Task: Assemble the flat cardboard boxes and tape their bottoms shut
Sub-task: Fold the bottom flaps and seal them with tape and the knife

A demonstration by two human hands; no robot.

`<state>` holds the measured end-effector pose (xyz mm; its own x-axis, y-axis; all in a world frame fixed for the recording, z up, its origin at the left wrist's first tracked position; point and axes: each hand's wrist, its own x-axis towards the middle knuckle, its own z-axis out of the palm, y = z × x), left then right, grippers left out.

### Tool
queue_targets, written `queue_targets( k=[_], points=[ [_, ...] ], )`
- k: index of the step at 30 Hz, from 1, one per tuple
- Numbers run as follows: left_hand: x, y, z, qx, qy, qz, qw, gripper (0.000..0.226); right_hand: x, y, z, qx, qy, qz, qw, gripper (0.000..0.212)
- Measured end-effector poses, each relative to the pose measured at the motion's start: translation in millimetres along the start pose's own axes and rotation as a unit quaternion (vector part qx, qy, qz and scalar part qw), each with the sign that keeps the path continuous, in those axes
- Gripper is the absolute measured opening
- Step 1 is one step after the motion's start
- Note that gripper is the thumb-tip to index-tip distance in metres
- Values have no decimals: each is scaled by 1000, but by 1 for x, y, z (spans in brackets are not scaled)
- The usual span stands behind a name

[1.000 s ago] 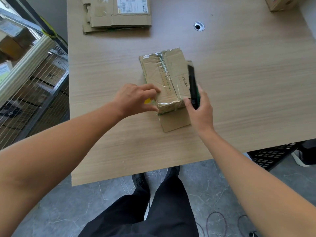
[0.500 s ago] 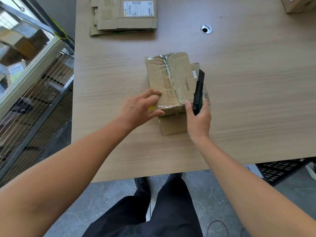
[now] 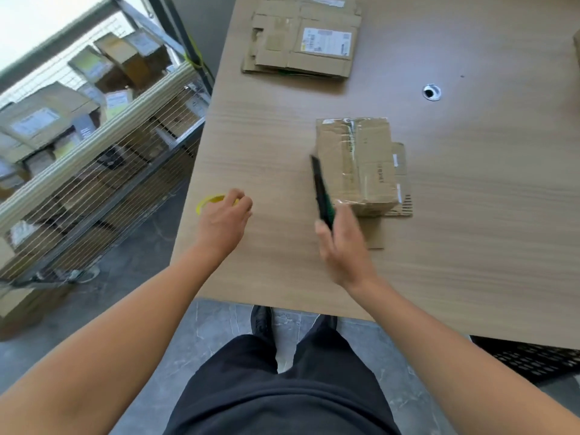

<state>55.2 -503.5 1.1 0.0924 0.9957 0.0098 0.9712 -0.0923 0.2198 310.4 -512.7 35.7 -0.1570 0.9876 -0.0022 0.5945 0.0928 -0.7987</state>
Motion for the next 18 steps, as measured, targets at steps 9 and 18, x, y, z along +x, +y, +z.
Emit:
queue_targets(
  k=[9, 18],
  points=[
    [-11, -46, 35, 18, -117, -8, 993, 21, 29, -5, 127, -167, -149, 138, 965, 50],
    [-17, -66, 35, -98, -113, 30, 988, 19, 28, -2, 158, -303, -135, 149, 931, 69]
  ],
)
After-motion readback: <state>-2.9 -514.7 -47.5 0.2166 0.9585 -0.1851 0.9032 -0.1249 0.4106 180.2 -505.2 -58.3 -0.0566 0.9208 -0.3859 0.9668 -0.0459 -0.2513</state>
